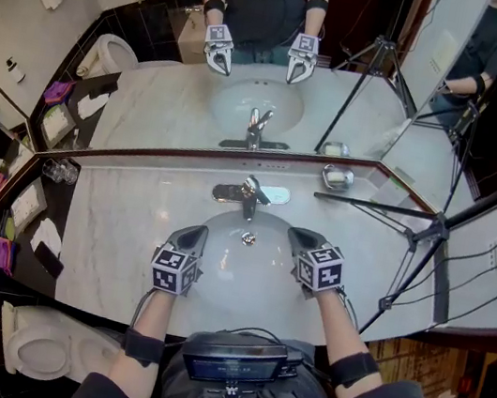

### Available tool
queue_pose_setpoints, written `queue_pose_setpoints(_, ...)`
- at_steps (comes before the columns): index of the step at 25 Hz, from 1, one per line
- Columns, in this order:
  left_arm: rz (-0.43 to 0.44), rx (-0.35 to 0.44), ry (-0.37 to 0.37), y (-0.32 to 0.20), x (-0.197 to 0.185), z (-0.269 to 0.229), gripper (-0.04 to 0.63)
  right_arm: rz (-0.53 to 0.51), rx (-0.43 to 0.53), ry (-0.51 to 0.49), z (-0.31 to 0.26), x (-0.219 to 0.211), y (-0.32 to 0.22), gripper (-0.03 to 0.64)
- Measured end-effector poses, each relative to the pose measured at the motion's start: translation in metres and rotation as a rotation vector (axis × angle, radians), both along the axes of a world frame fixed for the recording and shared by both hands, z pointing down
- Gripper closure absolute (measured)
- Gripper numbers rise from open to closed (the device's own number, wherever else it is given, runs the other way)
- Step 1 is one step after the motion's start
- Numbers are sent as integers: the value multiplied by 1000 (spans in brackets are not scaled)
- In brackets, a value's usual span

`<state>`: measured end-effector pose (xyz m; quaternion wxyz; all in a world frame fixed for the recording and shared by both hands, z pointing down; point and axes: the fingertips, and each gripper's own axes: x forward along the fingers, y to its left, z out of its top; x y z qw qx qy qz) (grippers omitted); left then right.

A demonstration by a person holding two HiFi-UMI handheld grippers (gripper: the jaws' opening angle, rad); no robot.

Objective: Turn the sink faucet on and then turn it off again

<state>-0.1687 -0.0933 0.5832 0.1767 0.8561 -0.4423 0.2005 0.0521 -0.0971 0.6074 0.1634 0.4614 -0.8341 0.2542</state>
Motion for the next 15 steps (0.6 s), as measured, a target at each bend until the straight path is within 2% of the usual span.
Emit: queue_pose_setpoints(15,22,8,-20,-2,8,1,594,3,-15,-1,4,-1,1,594)
